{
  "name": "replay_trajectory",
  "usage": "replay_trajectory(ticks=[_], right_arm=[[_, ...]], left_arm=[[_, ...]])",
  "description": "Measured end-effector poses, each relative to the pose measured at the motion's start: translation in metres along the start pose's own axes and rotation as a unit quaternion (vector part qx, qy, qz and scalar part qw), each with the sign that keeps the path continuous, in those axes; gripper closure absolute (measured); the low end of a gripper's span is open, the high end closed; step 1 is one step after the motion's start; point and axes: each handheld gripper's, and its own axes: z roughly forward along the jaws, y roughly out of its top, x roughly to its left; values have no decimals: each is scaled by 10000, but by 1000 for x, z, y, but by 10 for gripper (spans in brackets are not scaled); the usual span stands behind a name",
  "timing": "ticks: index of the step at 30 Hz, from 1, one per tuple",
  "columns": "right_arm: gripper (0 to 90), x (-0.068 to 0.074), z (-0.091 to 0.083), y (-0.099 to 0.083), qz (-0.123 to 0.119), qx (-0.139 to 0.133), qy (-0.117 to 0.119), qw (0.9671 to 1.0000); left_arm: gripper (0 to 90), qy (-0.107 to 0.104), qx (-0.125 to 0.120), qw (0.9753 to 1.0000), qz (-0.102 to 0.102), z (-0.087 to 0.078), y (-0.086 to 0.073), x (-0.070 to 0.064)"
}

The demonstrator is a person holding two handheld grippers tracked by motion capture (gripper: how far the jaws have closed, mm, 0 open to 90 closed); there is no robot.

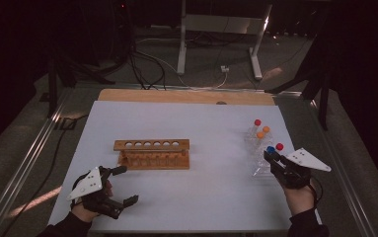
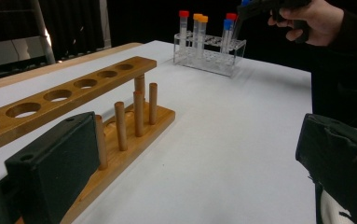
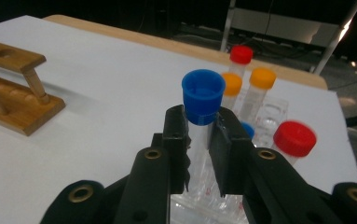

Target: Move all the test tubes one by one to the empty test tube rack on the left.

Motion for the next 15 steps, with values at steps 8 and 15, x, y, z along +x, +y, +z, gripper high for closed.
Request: replay_trajectory(ticks=[8,15], right_arm=[[766,8,-3,21,-159,-210,132,9996],[766,29,10,35,-354,-186,618,9973]], left_arm=[[5,-90,81,9999,-119,3,10,-1],[5,-305,-37,9994,-142,5,31,1]])
